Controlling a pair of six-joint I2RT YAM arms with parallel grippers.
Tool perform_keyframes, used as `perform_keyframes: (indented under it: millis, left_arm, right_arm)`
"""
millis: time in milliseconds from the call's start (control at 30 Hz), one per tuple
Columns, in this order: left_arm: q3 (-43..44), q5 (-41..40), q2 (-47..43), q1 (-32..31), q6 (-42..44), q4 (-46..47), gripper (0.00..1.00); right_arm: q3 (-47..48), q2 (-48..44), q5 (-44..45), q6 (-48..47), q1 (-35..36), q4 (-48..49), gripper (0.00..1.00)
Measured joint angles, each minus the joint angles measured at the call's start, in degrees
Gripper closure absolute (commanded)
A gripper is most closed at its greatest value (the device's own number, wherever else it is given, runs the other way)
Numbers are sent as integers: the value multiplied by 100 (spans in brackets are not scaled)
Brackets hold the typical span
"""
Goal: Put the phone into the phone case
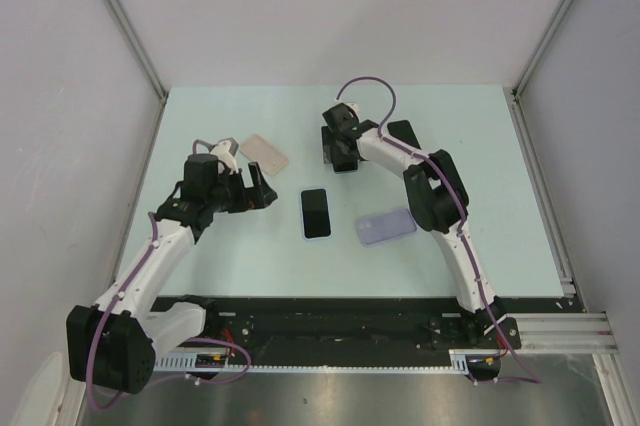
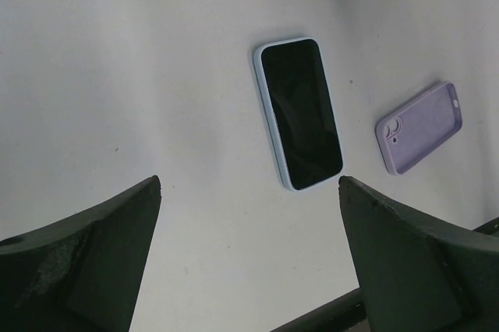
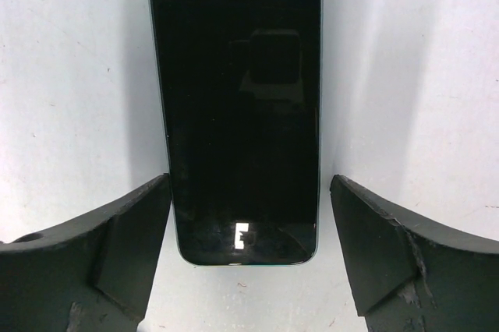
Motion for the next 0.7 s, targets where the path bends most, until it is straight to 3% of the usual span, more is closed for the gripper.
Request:
perform_keyframes:
  millis: [300, 467, 700]
  left_arm:
    - [-22, 214, 120, -2, -136, 7, 0]
    - [-140, 581, 190, -131, -175, 85, 8]
    - [-146, 74, 575, -1561, -951, 295, 14]
  right_arm:
    - [-721, -358, 20, -212, -31, 551, 35]
    - [-1582, -909, -160, -306, -188, 737, 41]
    - [-2997, -1917, -428, -448, -699, 697, 43]
